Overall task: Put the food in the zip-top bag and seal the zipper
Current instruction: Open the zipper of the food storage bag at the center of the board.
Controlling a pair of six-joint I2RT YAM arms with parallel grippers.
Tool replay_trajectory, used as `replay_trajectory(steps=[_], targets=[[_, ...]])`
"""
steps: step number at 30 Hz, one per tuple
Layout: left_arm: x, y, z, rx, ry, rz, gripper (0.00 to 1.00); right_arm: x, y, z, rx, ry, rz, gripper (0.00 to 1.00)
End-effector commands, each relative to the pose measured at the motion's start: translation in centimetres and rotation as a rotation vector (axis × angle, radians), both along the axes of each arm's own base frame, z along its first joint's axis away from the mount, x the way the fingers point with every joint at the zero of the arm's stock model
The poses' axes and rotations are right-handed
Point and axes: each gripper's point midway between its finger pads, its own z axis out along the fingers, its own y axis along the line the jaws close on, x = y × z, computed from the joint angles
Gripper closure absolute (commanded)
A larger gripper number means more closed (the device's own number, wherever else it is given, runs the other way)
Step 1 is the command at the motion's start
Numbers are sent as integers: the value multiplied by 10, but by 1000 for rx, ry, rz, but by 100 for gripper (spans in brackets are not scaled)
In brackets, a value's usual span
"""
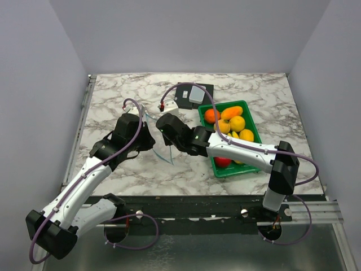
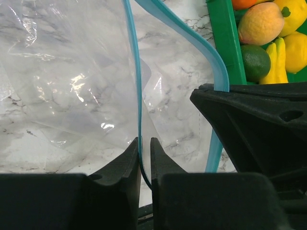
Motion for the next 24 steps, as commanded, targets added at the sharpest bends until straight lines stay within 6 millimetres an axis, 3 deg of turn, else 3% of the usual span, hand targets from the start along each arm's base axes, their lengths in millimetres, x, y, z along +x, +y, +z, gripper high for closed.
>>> replay_trajectory(steps=[1,4,13,19,24], targets=[[-2,2,10,-3,-18,9,92,2,3,5,14,-19,-26,100],[0,5,13,4,-31,24,100,0,2,5,22,-14,-25,99],[6,13,23,74,-53,29,100,1,-25,-8,-19,-34,-86,99],[8,13,36,123,-43,-16,100,4,-38,-32,-46,-12,-127,99],[8,23,34,217,-10,-28,100,13,-52,-46,-59,-1,-170,100]])
